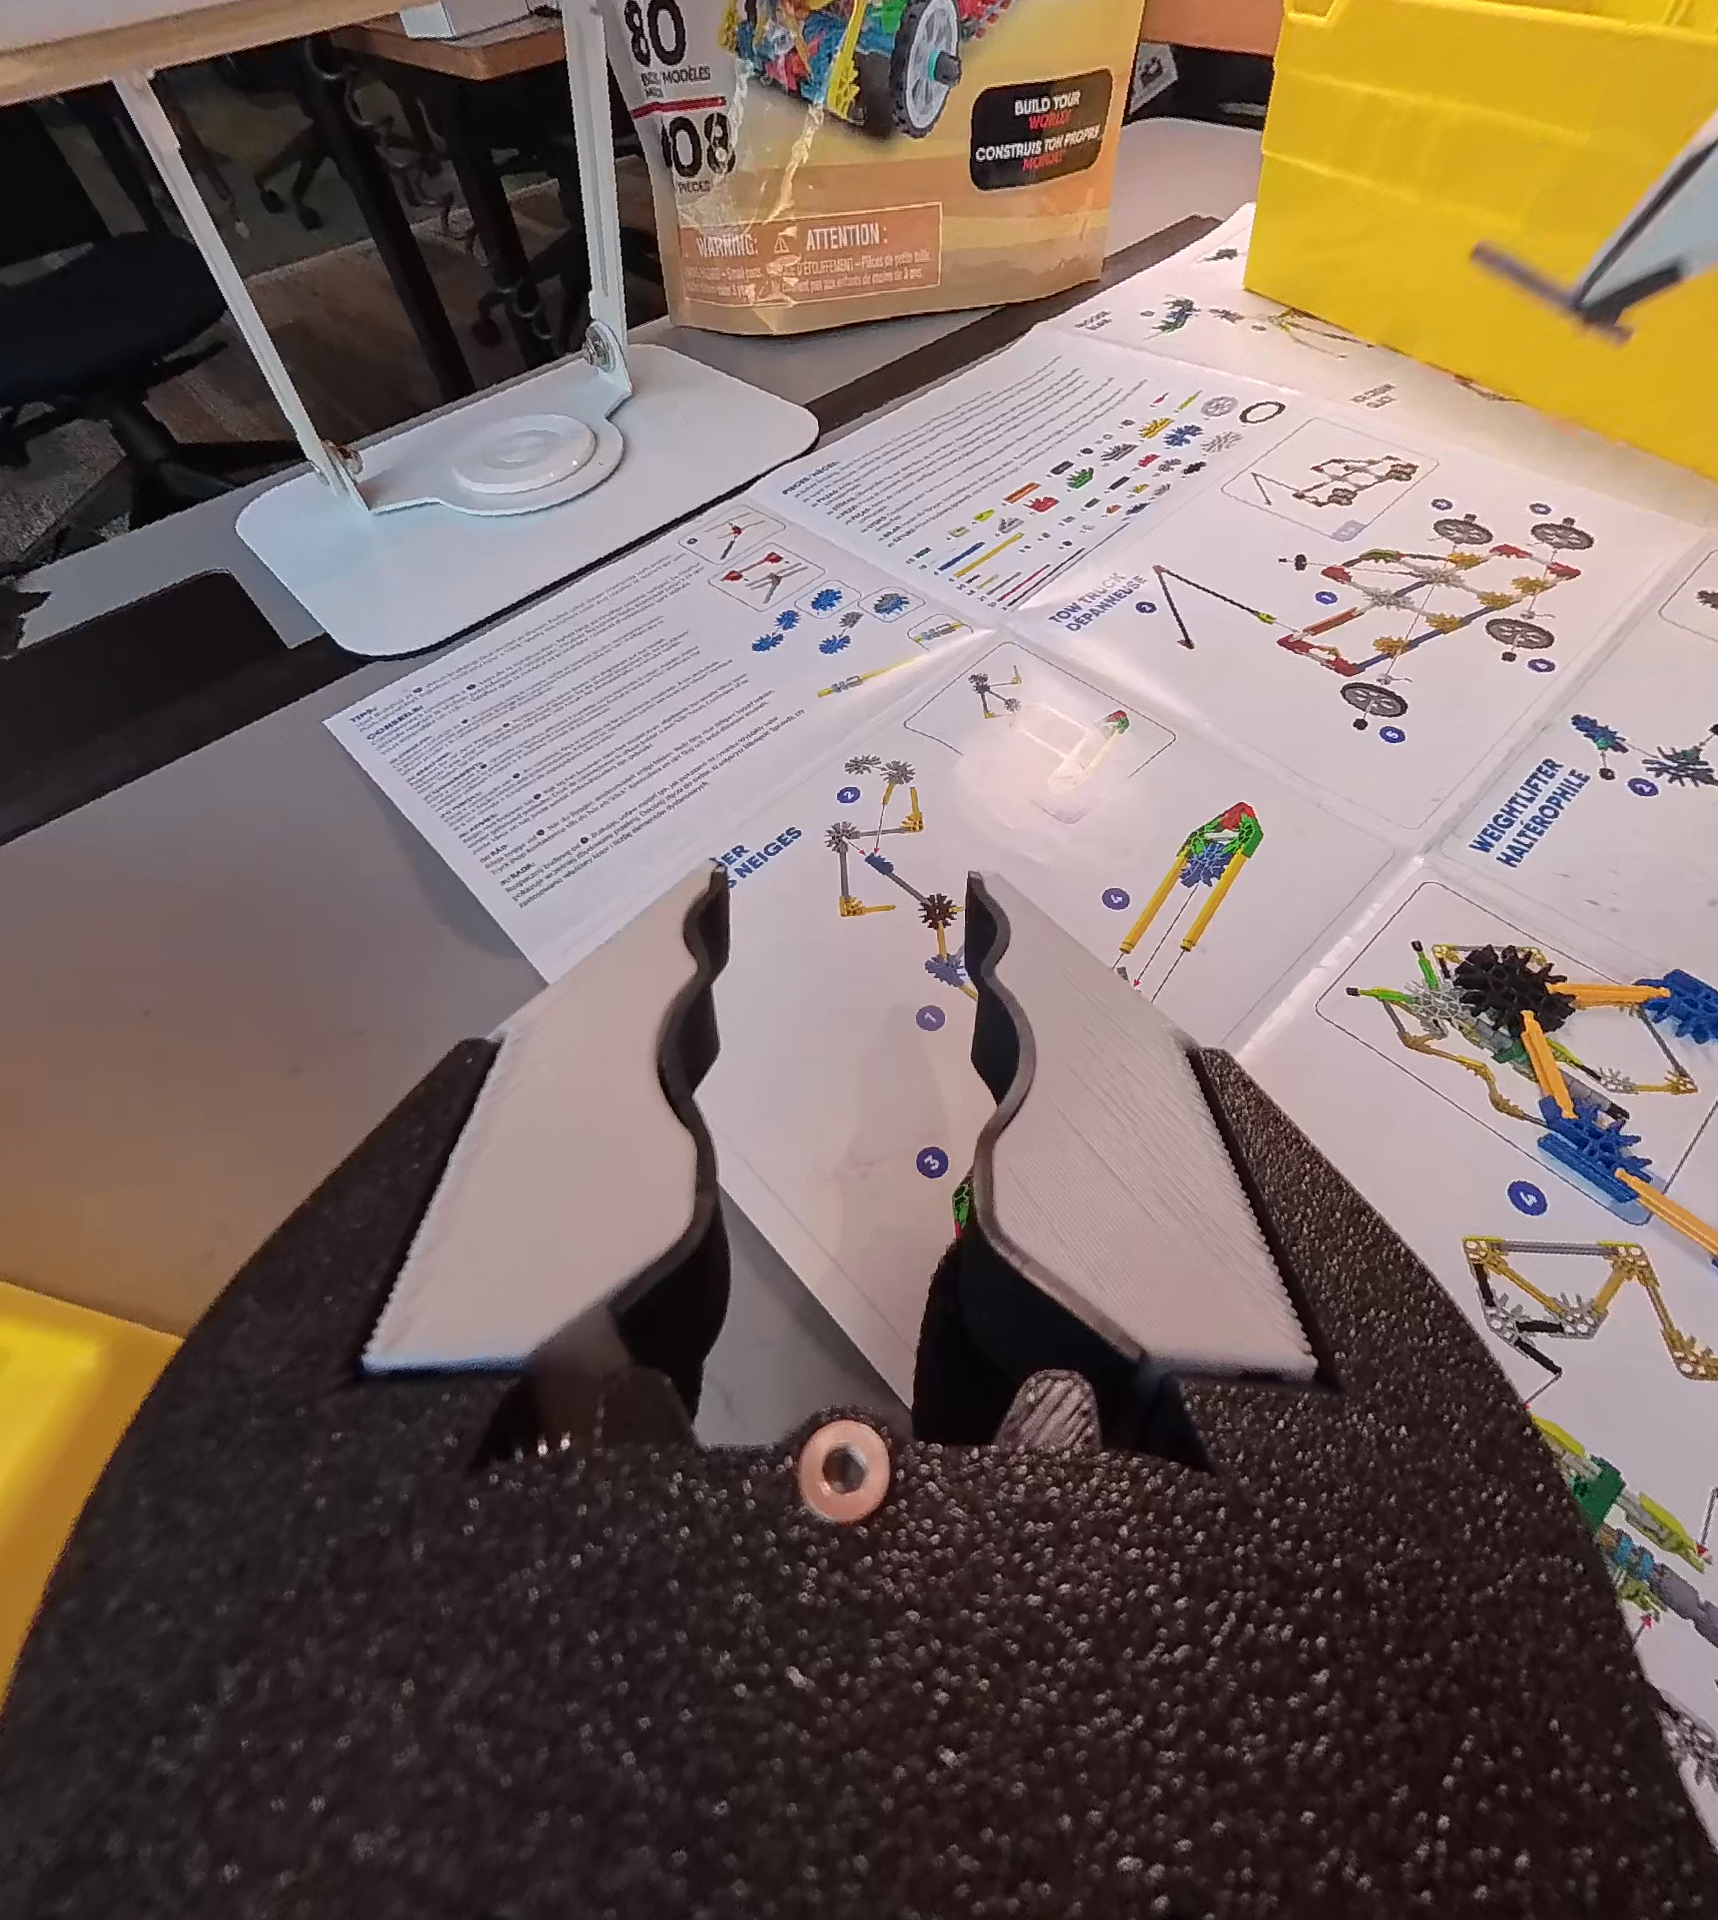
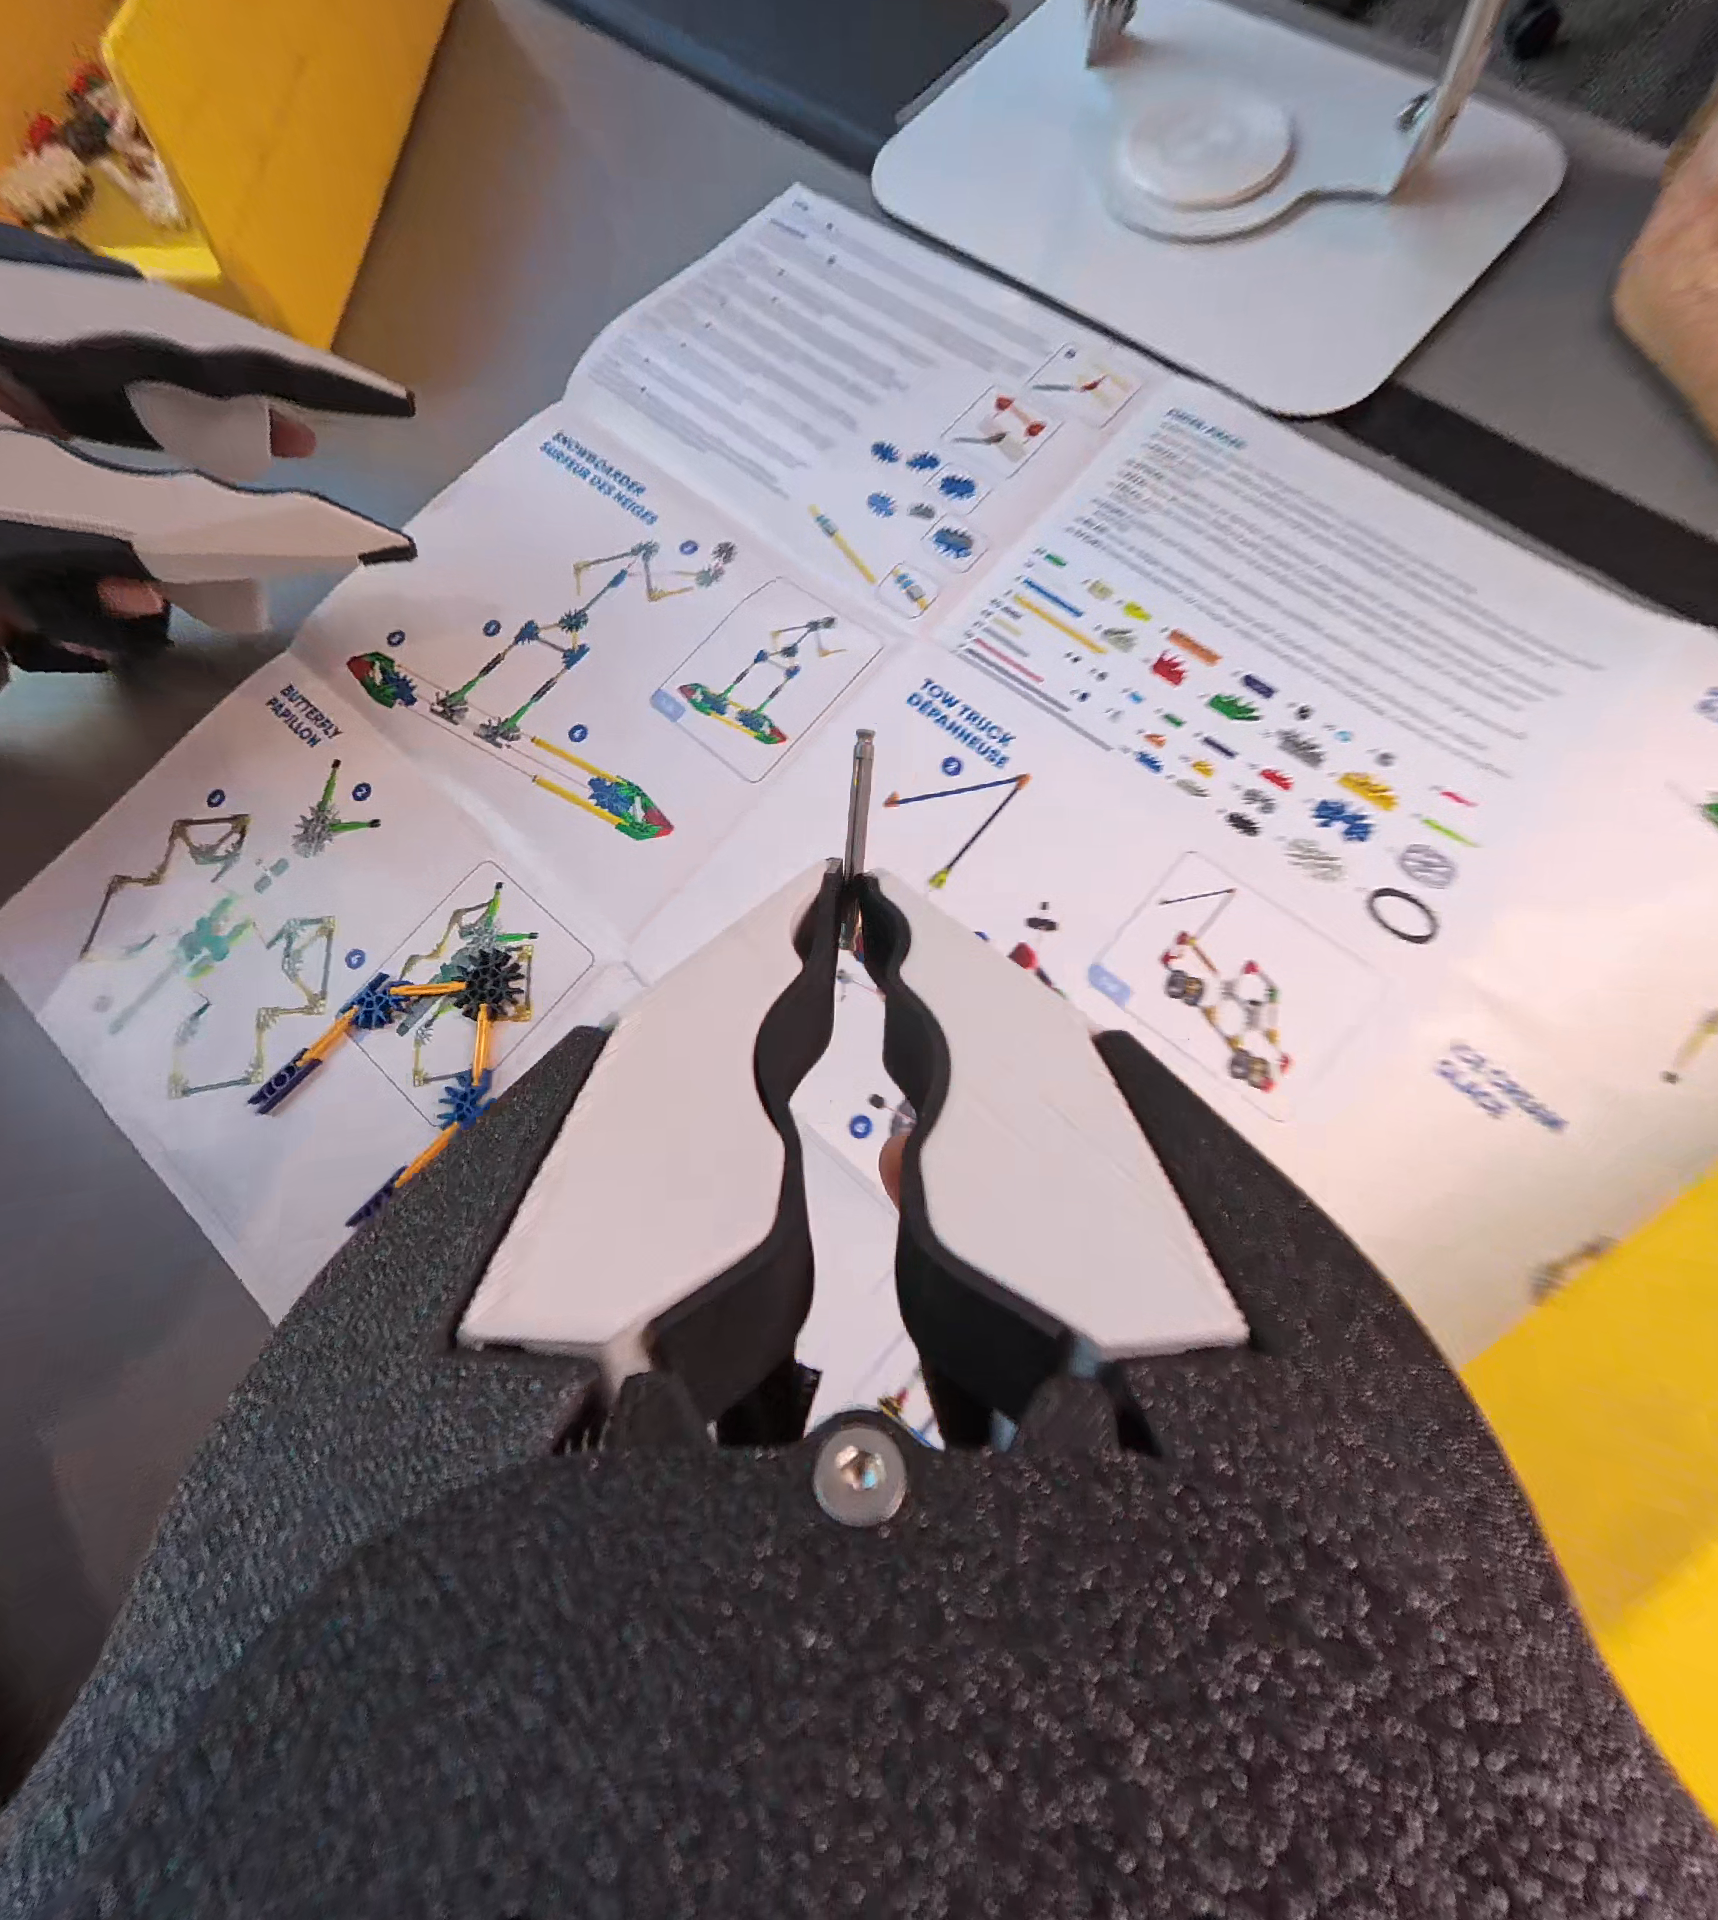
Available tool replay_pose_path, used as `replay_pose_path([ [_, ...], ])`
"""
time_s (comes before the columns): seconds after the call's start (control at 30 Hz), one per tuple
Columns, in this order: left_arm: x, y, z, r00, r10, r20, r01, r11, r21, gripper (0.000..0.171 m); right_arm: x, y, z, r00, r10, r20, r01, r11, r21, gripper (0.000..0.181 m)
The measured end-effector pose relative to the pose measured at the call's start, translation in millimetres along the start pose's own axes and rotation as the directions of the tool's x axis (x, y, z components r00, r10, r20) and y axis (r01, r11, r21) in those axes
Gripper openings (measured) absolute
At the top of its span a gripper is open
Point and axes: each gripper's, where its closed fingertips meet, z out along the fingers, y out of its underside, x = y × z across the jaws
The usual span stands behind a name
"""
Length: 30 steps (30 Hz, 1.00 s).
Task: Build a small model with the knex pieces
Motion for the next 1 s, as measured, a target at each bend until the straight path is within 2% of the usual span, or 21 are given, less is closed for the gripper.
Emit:
replay_pose_path([
  [0.1, 0.5, -1.7, -1.0, 1.000, 0.006, 0.002, -0.006, 1.000, 0.004, 0.046, -18.7, 26.8, 40.8, 1.000, -0.006, 0.000, 0.006, 0.997, -0.072, 0.001],
  [0.2, 0.1, -4.4, -3.0, 1.000, 0.019, 0.010, -0.019, 1.000, 0.011, 0.046, -25.0, 40.8, 58.5, 1.000, -0.019, -0.015, 0.017, 0.994, -0.110, 0.001],
  [0.57, 0.6, -2.6, -2.1, 1.000, 0.027, 0.007, -0.027, 1.000, -0.001, 0.045, -17.9, 51.1, 56.4, 0.998, -0.003, -0.055, -0.004, 0.993, -0.117, 0.001],
  [0.77, 4.7, 4.0, 0.4, 0.999, 0.043, -0.012, -0.043, 0.999, -0.033, 0.033, -11.0, 67.7, 65.1, 0.995, -0.046, -0.088, 0.030, 0.983, -0.179, 0.002],
  [0.9, 7.4, 9.0, 2.5, 0.998, 0.064, -0.020, -0.065, 0.996, -0.055, 0.029, -13.1, 64.9, 61.7, 0.994, -0.083, -0.070, 0.071, 0.984, -0.162, 0.013],
  [1.0, 9.3, 12.6, 4.1, 0.997, 0.075, -0.027, -0.077, 0.994, -0.072, 0.029, -16.9, 53.2, 48.6, 0.993, -0.108, -0.044, 0.105, 0.991, -0.080, 0.019],
])
